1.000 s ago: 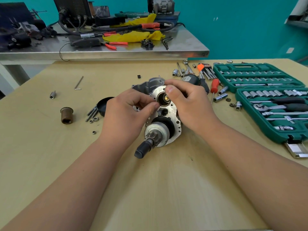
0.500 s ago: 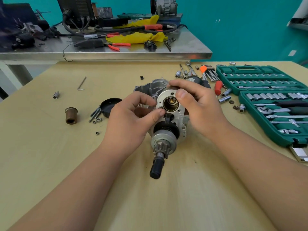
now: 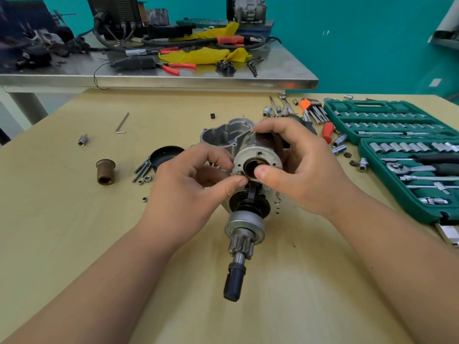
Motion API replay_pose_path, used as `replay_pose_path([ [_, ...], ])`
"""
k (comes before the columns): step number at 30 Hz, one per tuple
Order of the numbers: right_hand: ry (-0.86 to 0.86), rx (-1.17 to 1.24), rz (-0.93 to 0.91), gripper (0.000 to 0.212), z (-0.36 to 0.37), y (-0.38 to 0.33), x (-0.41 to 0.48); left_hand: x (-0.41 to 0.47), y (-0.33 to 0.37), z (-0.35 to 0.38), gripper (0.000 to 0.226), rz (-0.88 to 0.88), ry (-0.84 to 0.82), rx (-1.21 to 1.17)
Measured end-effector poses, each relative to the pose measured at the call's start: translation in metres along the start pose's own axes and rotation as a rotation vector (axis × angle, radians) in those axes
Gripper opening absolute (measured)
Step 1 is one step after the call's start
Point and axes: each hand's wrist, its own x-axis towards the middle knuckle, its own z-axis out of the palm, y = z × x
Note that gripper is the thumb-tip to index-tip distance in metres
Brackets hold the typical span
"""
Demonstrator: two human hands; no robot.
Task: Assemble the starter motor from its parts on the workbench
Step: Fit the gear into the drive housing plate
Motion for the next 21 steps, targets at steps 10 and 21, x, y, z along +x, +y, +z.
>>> replay_pose_path([
  [10,-0.002,0.049,0.001,0.045,0.0013,-0.0008,-0.0013,-0.0004,-0.0004,-0.0038,0.025,-0.055,-0.037,0.022],
  [21,-0.136,0.232,0.043,0.046,-0.0047,-0.0065,-0.0001,0.0045,0.0006,-0.0078,0.065,-0.113,-0.211,-0.2],
])
